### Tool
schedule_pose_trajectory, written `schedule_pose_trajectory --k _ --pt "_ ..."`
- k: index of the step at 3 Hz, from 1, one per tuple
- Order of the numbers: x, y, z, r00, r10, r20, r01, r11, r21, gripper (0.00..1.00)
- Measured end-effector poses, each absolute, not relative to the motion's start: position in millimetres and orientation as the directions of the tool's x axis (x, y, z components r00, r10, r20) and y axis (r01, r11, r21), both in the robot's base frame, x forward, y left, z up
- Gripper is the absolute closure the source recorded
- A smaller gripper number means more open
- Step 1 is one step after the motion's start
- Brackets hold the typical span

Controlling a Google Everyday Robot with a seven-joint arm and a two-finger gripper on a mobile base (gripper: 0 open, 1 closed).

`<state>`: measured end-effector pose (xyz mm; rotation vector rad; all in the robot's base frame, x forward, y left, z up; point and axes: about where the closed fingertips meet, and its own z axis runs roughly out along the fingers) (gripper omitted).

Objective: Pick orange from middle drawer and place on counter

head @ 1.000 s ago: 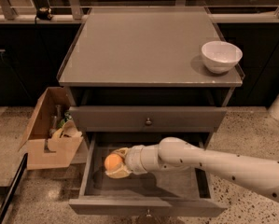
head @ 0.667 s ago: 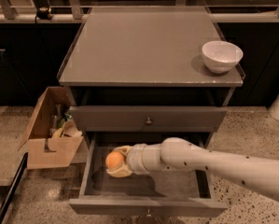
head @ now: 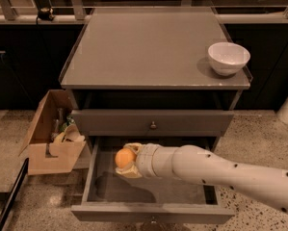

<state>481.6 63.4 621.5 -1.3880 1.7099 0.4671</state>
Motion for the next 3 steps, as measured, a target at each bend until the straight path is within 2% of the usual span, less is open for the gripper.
schedule_pose_trajectory --k 1,3 --pt "482.6 54.5 672.9 0.059 -0.656 -0.753 -0.888 0.311 -0.34 1.0" --pt "482.0 57.1 673.7 0.079 -0.648 -0.757 -0.898 0.283 -0.336 1.0"
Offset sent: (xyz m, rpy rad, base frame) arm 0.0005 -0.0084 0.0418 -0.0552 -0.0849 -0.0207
